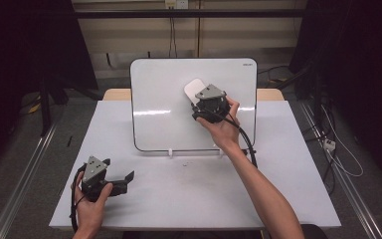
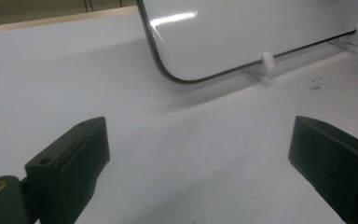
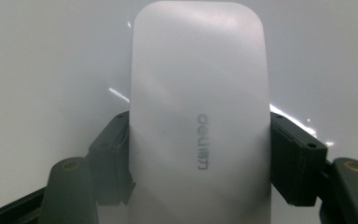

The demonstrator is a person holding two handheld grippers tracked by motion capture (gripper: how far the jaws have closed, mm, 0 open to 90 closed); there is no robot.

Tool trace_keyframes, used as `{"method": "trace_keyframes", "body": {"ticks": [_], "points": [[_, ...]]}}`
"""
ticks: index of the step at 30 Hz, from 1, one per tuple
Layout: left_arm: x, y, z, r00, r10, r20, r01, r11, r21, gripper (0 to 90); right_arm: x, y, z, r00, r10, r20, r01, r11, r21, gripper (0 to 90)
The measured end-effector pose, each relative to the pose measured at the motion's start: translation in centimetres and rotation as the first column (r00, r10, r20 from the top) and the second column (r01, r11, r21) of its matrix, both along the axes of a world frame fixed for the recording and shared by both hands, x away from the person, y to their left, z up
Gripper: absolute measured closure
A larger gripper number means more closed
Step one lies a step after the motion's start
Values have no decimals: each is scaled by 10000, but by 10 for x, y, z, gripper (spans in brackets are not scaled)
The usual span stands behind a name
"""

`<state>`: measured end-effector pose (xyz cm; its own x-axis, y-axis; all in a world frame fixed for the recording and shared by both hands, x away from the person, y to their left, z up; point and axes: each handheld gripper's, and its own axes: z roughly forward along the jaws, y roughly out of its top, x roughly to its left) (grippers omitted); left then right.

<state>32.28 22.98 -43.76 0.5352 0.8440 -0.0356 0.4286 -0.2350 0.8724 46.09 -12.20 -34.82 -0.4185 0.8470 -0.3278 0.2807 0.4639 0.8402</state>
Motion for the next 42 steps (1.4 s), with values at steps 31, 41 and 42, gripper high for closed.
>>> {"method": "trace_keyframes", "body": {"ticks": [31, 41, 42], "points": [[-2, 3, 2, 9998, 179, 32, -179, 9998, -44, 52, -33, -34, -2, 9984, 71, 563, -84, 9997, 239, 316], [-1, 3, 0, 9998, 165, -91, -165, 9999, 7, 52, -39, -52, -4, 9981, -128, 608, 114, 9997, 225, 316], [-1, 3, 0, 9998, 202, -47, -202, 9998, 4, 52, -40, -53, -4, 9981, -156, 593, 144, 9997, 201, 316]]}}
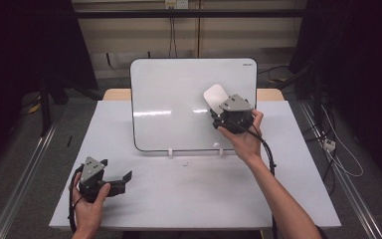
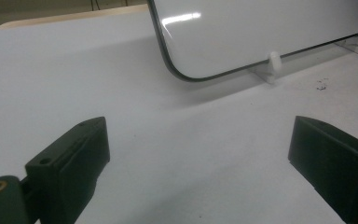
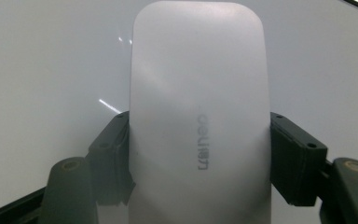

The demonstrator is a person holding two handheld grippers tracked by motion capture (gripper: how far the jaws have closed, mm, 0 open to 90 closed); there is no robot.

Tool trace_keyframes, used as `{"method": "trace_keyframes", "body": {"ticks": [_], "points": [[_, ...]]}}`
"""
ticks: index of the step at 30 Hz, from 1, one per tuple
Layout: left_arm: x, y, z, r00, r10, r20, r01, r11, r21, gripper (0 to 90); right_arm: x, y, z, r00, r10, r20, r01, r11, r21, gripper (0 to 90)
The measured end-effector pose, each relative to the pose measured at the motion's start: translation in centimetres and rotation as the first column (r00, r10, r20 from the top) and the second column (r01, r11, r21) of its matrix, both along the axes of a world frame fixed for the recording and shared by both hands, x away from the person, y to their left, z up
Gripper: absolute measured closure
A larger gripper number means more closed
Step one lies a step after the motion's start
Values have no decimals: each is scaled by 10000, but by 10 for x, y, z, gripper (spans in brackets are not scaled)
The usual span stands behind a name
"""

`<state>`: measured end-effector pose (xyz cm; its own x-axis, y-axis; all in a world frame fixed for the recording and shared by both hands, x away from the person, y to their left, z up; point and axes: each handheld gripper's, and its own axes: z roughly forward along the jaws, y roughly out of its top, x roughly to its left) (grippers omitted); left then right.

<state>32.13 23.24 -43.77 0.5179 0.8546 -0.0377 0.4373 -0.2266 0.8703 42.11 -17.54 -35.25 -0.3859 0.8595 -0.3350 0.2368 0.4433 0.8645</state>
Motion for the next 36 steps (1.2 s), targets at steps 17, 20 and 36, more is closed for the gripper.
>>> {"method": "trace_keyframes", "body": {"ticks": [17, 20, 36], "points": [[0, -1, 0, 10000, 0, -11, 0, 10000, 40, 52, -18, -19, -3, 9999, -145, -13, 145, 9997, -201, 316], [1, -1, 0, 10000, -9, 5, 9, 10000, 22, 52, -21, -24, -4, 9997, -228, 10, 228, 9995, -208, 316], [1, -3, 3, 9999, 68, 121, -69, 9999, 83, 51, -41, -51, -20, 9988, -476, -132, 474, 9987, -173, 316]]}}
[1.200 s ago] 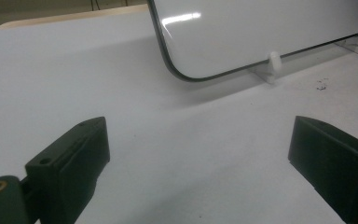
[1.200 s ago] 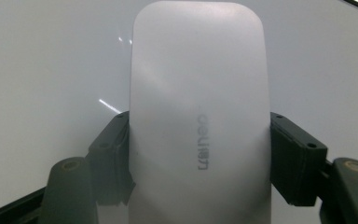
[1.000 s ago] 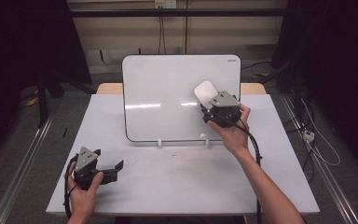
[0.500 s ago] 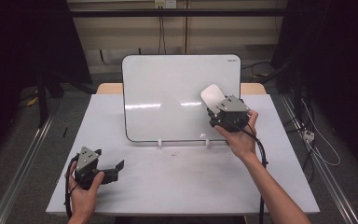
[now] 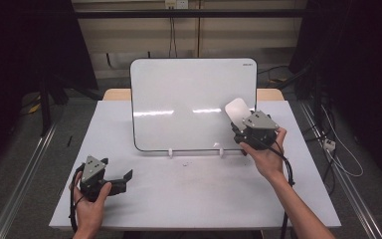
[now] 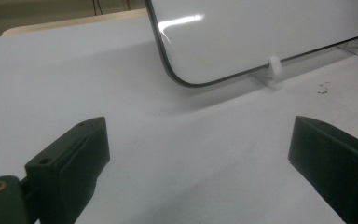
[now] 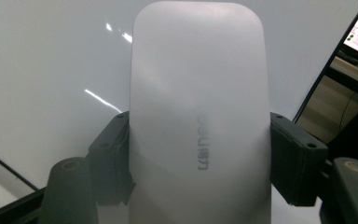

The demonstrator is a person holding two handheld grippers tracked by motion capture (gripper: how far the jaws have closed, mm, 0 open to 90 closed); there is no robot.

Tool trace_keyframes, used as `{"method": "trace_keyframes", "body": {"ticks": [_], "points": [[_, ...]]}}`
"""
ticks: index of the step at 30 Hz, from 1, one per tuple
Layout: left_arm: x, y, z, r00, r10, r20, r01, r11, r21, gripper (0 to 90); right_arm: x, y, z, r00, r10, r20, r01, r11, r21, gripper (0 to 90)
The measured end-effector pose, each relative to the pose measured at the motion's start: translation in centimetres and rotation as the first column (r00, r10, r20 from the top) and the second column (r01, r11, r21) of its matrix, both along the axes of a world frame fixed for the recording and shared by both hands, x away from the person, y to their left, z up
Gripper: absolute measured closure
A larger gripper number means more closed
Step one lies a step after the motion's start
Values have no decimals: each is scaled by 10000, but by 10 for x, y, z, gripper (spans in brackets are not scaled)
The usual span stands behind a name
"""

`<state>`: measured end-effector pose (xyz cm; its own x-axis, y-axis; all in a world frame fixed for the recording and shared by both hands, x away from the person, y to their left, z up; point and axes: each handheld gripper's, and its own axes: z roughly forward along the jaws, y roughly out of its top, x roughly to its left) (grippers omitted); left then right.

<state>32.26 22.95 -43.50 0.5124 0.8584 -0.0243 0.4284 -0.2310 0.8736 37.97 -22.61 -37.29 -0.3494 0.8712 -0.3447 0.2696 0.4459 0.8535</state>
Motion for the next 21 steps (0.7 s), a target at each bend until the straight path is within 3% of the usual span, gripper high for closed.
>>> {"method": "trace_keyframes", "body": {"ticks": [9, 21], "points": [[-2, 3, -1, 10000, 18, -8, -18, 10000, -67, 51, -10, -2, -18, 9996, -145, -248, 143, 9999, -68, 316], [-5, 5, 0, 10000, 96, -10, -96, 9999, -36, 51, -5, 2, -36, 9982, -159, -585, 143, 9995, -277, 317]]}}
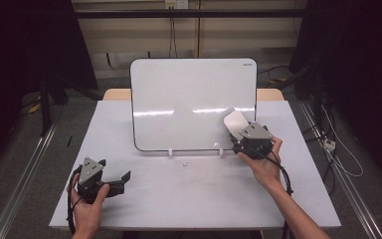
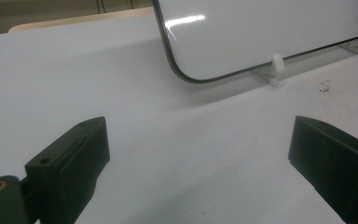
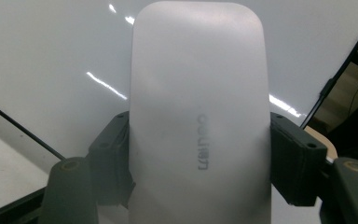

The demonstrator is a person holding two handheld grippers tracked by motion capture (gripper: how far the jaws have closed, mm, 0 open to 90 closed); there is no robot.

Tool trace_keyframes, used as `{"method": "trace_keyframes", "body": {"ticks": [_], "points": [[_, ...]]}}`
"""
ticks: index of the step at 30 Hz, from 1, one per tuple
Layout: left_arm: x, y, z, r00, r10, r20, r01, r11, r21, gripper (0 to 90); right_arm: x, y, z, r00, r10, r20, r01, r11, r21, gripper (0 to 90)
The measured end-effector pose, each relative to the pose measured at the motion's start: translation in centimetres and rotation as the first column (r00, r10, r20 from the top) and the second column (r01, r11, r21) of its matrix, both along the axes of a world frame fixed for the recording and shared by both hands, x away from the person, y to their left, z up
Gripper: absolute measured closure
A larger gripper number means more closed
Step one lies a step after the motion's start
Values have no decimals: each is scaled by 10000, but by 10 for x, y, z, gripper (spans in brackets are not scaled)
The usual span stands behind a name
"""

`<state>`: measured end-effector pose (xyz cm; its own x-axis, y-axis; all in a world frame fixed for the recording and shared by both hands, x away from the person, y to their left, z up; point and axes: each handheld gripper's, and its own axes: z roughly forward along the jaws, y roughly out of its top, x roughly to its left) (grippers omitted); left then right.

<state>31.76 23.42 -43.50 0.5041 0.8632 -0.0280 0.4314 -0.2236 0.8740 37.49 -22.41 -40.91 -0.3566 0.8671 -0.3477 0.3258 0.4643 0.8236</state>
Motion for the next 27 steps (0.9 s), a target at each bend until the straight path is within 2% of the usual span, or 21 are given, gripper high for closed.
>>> {"method": "trace_keyframes", "body": {"ticks": [15, 22, 27], "points": [[1, 0, 1, 10000, -3, 50, 3, 10000, 11, 51, 12, 7, -19, 9993, -295, -239, 278, 9973, -679, 317], [3, -3, 1, 10000, -57, -3, 57, 10000, 4, 51, 12, 9, -21, 9993, -328, -160, 311, 9946, -989, 316], [3, -4, 1, 10000, -90, 15, 91, 9999, -55, 51, 13, 9, -21, 9990, -381, -238, 359, 9958, -845, 309]]}}
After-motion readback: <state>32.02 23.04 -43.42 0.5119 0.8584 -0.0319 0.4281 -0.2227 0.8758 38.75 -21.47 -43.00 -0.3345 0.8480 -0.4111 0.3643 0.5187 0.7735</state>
